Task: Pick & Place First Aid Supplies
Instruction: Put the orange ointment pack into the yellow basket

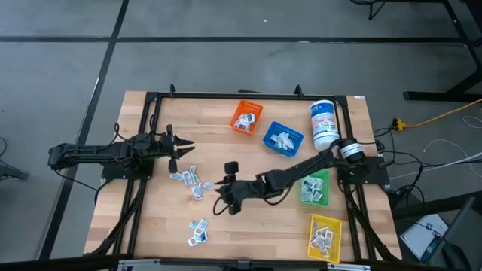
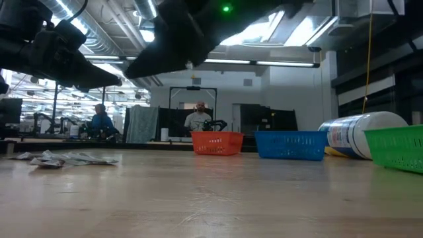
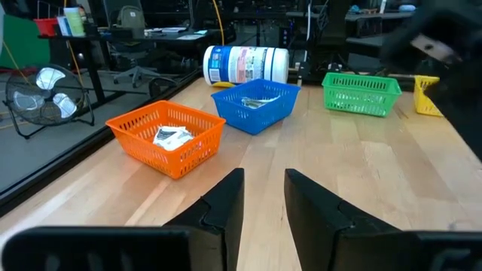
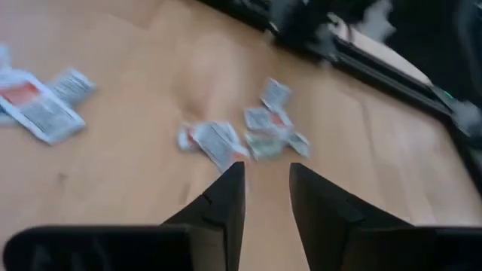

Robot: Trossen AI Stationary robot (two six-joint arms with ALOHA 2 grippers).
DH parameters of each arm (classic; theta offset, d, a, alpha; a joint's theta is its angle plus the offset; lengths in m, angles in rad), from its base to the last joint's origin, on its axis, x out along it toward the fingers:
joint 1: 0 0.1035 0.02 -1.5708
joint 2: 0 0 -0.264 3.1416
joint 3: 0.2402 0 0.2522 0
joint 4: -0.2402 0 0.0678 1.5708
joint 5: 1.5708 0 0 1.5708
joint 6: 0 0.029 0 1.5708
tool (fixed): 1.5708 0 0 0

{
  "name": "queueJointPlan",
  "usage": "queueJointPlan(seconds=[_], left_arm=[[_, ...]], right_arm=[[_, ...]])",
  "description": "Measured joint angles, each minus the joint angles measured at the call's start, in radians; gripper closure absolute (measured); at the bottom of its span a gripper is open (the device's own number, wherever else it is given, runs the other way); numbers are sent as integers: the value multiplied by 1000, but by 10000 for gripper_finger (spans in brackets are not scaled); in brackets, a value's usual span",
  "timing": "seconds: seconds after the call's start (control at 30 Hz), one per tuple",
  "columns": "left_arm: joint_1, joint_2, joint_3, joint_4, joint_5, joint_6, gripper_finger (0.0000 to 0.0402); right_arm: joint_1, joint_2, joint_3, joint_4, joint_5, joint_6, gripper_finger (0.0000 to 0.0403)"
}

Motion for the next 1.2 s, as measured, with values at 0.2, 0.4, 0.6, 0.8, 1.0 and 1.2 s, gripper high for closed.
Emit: queueJointPlan(seconds=[0.2,0.4,0.6,0.8,1.0,1.2], left_arm=[[0,0,0,0,0,0,309],[0,0,0,0,0,0,309],[0,0,0,0,0,0,311],[0,0,0,0,0,0,309],[0,0,0,0,0,0,311],[0,0,0,0,0,0,309]], right_arm=[[-37,64,0,79,-157,-5,297],[-61,120,0,103,-198,25,297],[-61,140,0,161,-245,92,297],[-61,162,0,172,-295,175,297],[-60,196,0,258,-302,215,297],[-60,197,0,276,-301,161,297]])
